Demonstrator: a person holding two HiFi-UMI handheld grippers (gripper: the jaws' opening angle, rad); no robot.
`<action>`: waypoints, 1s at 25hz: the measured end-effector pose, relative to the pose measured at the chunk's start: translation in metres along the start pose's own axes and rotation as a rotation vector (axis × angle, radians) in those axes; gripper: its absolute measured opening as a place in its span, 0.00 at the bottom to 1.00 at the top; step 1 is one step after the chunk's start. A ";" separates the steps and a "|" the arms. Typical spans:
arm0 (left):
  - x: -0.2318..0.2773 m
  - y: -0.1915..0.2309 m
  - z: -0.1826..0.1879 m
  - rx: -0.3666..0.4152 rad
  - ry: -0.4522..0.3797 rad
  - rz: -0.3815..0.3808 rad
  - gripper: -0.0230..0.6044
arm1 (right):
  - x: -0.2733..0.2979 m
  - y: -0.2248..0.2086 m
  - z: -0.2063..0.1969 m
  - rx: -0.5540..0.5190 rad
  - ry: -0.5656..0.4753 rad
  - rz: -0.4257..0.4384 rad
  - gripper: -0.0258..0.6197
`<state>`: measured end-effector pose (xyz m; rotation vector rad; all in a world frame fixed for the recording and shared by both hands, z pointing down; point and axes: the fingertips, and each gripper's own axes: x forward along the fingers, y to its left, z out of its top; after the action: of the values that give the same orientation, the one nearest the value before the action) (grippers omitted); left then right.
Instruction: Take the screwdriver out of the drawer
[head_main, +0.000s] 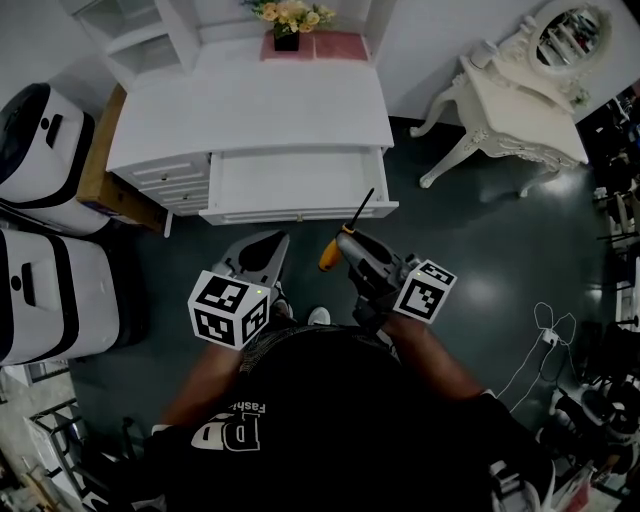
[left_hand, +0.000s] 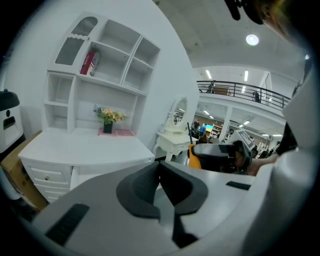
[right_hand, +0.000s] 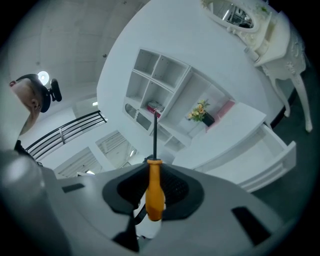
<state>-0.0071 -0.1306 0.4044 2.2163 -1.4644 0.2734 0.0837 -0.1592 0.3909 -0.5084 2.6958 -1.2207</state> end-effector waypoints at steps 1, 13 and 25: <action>-0.002 -0.003 -0.002 0.000 -0.001 0.003 0.06 | -0.004 0.001 -0.003 0.001 0.000 0.000 0.16; -0.008 -0.029 -0.010 0.028 -0.004 -0.003 0.06 | -0.025 0.006 -0.006 -0.004 -0.013 0.006 0.16; -0.006 -0.029 -0.007 0.028 -0.009 -0.003 0.06 | -0.025 0.005 -0.004 -0.012 -0.009 0.003 0.16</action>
<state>0.0179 -0.1132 0.4000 2.2441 -1.4705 0.2851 0.1052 -0.1445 0.3895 -0.5091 2.6969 -1.1998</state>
